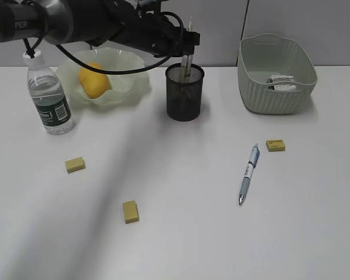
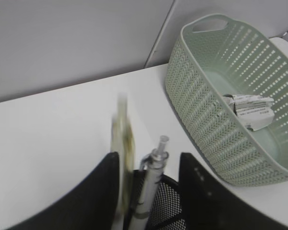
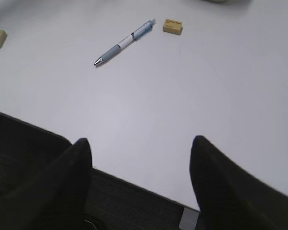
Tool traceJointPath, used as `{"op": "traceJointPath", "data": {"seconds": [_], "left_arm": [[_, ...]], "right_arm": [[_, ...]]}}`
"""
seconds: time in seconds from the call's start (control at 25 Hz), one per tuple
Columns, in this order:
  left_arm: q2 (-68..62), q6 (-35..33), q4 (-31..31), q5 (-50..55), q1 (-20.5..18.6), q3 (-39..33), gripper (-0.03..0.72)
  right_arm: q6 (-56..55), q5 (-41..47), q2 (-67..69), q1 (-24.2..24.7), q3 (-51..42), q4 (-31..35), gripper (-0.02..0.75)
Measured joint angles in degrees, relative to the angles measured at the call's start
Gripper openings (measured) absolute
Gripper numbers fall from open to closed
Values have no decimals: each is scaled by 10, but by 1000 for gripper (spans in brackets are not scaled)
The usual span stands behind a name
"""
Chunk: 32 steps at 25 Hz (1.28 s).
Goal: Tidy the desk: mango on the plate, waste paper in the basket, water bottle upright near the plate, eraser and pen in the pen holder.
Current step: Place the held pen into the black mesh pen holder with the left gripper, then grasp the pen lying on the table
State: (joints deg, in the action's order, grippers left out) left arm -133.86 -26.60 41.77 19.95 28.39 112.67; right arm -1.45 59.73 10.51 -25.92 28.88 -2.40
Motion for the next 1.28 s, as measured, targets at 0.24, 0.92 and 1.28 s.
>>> {"op": "traceJointPath", "data": {"seconds": [0.24,0.92,1.28], "left_arm": [[2,0,-1,14,0,0,431],[155,11,-175,335,0,0,444],[192,171,-332,495,-1,-9,444]], "right_arm": [[0,0,0,0,0,0,510],[0,0,0,0,0,0,510],[-1,0,0,0,0,-1,510]]}}
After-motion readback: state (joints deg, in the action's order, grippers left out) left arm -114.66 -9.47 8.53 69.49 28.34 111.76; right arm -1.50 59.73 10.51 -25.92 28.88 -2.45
